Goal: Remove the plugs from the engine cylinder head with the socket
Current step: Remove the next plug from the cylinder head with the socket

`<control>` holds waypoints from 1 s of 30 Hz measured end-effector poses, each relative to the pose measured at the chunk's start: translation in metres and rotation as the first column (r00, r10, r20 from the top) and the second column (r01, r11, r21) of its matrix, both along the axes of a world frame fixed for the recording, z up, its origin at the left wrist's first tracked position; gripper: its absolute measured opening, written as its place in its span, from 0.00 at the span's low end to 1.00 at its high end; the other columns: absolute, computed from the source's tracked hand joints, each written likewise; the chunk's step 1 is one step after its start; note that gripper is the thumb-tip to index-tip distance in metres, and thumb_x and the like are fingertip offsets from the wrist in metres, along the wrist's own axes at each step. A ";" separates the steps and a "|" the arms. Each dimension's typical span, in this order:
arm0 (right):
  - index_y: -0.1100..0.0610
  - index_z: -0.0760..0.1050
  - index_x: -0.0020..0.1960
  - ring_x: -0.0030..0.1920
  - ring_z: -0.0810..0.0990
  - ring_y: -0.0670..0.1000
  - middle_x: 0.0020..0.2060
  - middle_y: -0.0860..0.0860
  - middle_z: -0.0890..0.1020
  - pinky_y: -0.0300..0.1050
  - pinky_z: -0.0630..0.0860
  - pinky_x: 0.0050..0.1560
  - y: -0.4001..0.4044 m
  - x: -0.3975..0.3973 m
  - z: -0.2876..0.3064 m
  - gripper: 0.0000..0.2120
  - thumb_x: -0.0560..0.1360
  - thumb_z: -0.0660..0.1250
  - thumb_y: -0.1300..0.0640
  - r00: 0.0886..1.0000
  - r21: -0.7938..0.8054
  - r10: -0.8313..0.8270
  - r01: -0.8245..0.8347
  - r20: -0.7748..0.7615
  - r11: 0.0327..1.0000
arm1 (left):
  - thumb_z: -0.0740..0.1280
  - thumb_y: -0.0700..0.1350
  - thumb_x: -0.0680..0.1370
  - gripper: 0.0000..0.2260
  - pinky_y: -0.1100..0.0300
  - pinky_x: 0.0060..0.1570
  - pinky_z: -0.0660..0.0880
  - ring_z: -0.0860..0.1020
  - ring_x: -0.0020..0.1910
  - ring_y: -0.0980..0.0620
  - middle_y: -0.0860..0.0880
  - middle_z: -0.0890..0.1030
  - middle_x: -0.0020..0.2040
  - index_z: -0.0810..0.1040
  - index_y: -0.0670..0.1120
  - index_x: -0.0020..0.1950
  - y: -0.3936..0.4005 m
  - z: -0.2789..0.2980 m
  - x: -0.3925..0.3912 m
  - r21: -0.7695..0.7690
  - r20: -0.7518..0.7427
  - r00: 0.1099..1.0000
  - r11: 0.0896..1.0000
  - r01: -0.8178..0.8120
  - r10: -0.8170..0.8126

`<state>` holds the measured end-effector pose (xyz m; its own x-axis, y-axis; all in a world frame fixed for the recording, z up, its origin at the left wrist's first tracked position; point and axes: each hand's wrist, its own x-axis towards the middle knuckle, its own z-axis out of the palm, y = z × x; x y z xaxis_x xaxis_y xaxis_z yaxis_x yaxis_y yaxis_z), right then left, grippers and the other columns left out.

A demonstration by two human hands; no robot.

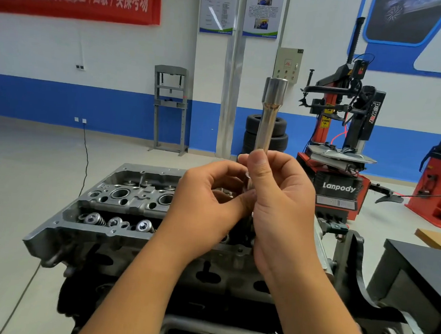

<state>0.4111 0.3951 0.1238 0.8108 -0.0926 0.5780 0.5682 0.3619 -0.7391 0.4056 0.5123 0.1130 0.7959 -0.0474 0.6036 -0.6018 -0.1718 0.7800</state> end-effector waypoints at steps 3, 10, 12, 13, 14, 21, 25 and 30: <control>0.53 0.82 0.48 0.46 0.86 0.52 0.46 0.53 0.86 0.54 0.84 0.48 0.000 0.001 -0.001 0.11 0.78 0.70 0.46 1.000 -0.031 -0.017 0.017 0.005 0.999 | 0.68 0.46 0.84 0.13 0.46 0.54 0.84 0.85 0.58 0.48 0.51 0.86 0.58 0.81 0.51 0.68 0.002 0.001 -0.002 0.015 -0.029 0.991 0.991 0.131 -0.130; 0.51 0.82 0.48 0.51 0.86 0.56 0.48 0.54 0.87 0.68 0.82 0.55 0.000 -0.003 0.003 0.13 0.73 0.72 0.42 0.999 -0.004 0.026 -0.026 -0.025 1.000 | 0.72 0.45 0.78 0.10 0.67 0.36 0.78 0.85 0.46 0.56 0.53 0.87 0.50 0.83 0.52 0.59 0.000 0.004 -0.002 -0.035 -0.011 0.999 0.998 0.052 -0.053; 0.51 0.81 0.49 0.50 0.87 0.58 0.48 0.57 0.87 0.67 0.83 0.54 0.000 -0.004 0.003 0.17 0.68 0.76 0.41 1.000 0.007 0.021 -0.021 -0.022 1.000 | 0.73 0.50 0.74 0.11 0.67 0.34 0.78 0.85 0.44 0.55 0.53 0.87 0.49 0.84 0.52 0.56 -0.001 0.004 -0.004 -0.029 0.007 1.000 0.999 0.031 -0.031; 0.52 0.80 0.48 0.50 0.87 0.58 0.48 0.57 0.87 0.66 0.84 0.54 -0.001 -0.004 0.003 0.17 0.67 0.77 0.42 1.000 0.011 0.014 -0.014 -0.018 1.000 | 0.73 0.52 0.73 0.12 0.67 0.34 0.78 0.85 0.44 0.55 0.52 0.87 0.48 0.84 0.52 0.55 0.000 0.003 -0.004 -0.030 0.014 1.000 0.999 0.026 -0.026; 0.53 0.80 0.48 0.50 0.87 0.58 0.48 0.58 0.87 0.62 0.85 0.53 -0.001 -0.004 0.002 0.17 0.68 0.77 0.43 1.000 0.013 0.011 -0.011 -0.013 1.000 | 0.73 0.52 0.72 0.12 0.67 0.34 0.78 0.86 0.44 0.55 0.52 0.87 0.48 0.84 0.52 0.55 0.000 0.003 -0.004 -0.033 0.017 1.000 0.999 0.026 -0.025; 0.54 0.84 0.47 0.45 0.86 0.51 0.43 0.53 0.86 0.46 0.83 0.44 -0.002 -0.001 0.001 0.15 0.75 0.69 0.43 1.000 -0.042 0.006 -0.006 -0.002 0.999 | 0.65 0.48 0.83 0.14 0.54 0.48 0.83 0.85 0.58 0.49 0.51 0.86 0.58 0.81 0.53 0.68 0.003 0.004 -0.003 -0.035 -0.071 0.982 0.984 0.176 -0.178; 0.50 0.84 0.48 0.51 0.87 0.55 0.47 0.53 0.87 0.61 0.85 0.52 -0.002 -0.002 0.001 0.15 0.74 0.69 0.40 0.999 -0.048 0.036 -0.037 -0.020 0.998 | 0.70 0.49 0.79 0.12 0.64 0.37 0.79 0.86 0.49 0.55 0.53 0.87 0.53 0.83 0.53 0.62 0.002 0.004 -0.002 -0.061 -0.052 0.995 0.995 0.085 -0.088; 0.53 0.81 0.49 0.50 0.87 0.58 0.47 0.56 0.87 0.63 0.84 0.53 -0.001 -0.002 0.001 0.14 0.71 0.74 0.44 0.999 -0.021 0.040 -0.040 -0.008 0.999 | 0.75 0.54 0.71 0.10 0.67 0.33 0.77 0.85 0.40 0.57 0.52 0.87 0.46 0.85 0.55 0.51 0.000 0.003 -0.003 -0.079 0.015 1.000 0.997 0.023 -0.022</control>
